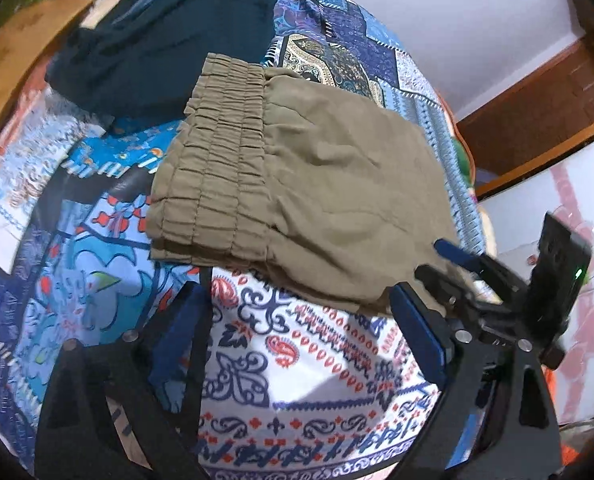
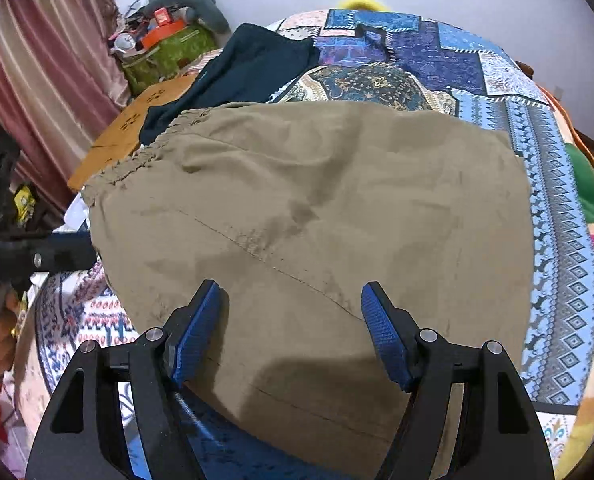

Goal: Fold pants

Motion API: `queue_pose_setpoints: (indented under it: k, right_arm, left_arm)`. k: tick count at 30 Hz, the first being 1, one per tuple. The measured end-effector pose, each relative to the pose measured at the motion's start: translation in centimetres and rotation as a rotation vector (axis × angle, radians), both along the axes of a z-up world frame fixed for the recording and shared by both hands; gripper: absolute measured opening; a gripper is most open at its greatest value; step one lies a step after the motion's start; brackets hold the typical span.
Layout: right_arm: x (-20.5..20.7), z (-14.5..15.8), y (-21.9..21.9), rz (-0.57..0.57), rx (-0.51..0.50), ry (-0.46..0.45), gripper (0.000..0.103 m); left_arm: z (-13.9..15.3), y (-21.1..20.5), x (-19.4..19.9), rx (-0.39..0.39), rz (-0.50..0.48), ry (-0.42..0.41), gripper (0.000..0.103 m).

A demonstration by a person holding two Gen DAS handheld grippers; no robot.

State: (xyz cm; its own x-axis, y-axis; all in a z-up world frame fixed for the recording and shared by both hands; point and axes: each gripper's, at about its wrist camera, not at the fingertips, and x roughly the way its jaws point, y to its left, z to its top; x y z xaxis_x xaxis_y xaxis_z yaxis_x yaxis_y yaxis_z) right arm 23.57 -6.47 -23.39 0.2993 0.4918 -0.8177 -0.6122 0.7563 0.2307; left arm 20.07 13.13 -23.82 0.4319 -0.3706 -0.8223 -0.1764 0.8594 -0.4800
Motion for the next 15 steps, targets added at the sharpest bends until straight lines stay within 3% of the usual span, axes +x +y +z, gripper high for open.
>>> queue_pose_setpoints:
  k: [5, 9, 12, 14, 15]
  right_arm:
    - [0.1, -0.2, -0.3, 0.002, 0.017, 0.027, 0.069]
    - [0.0, -0.5, -0.6, -0.011, 0.041, 0.033, 0.069]
    - [0.0, -0.6, -0.5, -0.012, 0.046, 0.035, 0.069]
    - [0.0, -0.5, -0.5, -0.01, 0.047, 0.035, 0.069]
    - [-0.1, -0.5, -0.6, -0.012, 0.049, 0.035, 0.069]
  left_arm:
    - [-0.7, 1.7, 1.2, -0.118, 0.055, 0.006, 0.098]
    - [-0.6, 2.0, 2.3, -0.109, 0.082, -0.005, 0.096]
    - [-0.2, 1.7, 3.1, -0.005, 0.09, -0.006, 0.074]
    - [0.1, 1.3, 3.5, 0.071, 0.093, -0.011, 0.053]
    - [0.3, 1.0, 3.5, 0.1, 0.087, -0.02, 0.049]
